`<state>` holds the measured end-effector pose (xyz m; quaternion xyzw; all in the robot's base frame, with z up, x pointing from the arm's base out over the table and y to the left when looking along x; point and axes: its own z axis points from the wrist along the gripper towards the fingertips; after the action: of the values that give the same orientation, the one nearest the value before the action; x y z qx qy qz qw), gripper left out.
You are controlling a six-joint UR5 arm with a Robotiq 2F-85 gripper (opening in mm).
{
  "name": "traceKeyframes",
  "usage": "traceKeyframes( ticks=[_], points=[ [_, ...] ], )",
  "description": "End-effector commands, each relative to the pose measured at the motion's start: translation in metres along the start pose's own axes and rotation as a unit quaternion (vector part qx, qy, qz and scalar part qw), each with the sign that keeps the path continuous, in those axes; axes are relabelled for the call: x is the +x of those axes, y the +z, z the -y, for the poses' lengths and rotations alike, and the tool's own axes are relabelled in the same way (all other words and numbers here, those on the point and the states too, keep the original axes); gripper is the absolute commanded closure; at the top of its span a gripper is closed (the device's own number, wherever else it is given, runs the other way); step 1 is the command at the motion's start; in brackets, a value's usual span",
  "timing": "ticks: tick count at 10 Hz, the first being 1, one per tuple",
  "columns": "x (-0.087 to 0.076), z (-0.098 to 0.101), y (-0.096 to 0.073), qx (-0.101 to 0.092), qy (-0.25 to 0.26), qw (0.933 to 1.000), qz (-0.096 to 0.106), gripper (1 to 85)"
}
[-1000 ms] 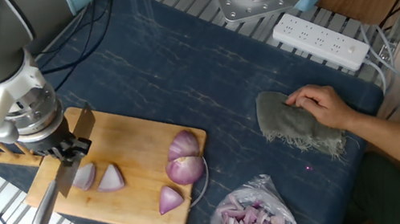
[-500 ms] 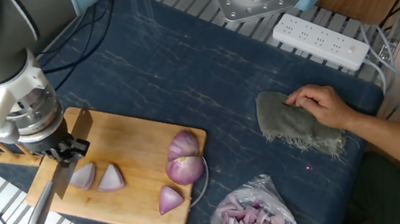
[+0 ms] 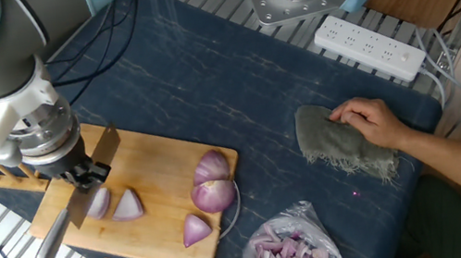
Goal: Chop the onions
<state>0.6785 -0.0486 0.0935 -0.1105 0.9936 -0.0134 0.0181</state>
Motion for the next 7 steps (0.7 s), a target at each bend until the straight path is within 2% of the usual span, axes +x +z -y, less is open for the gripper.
traceKeyframes(
  ticks=[1, 5, 7],
  points=[
    [0.0012, -0.0063, -0.0007, -0.020, -0.032, 0.9993, 0.001, 84.7],
    [0.0039, -0.0097, 0.0002, -0.022, -0.056, 0.9982, -0.004, 84.7],
    [0.0076, -0.0123, -0.0011, -0.011, -0.047, 0.9988, -0.009, 84.7]
  ],
)
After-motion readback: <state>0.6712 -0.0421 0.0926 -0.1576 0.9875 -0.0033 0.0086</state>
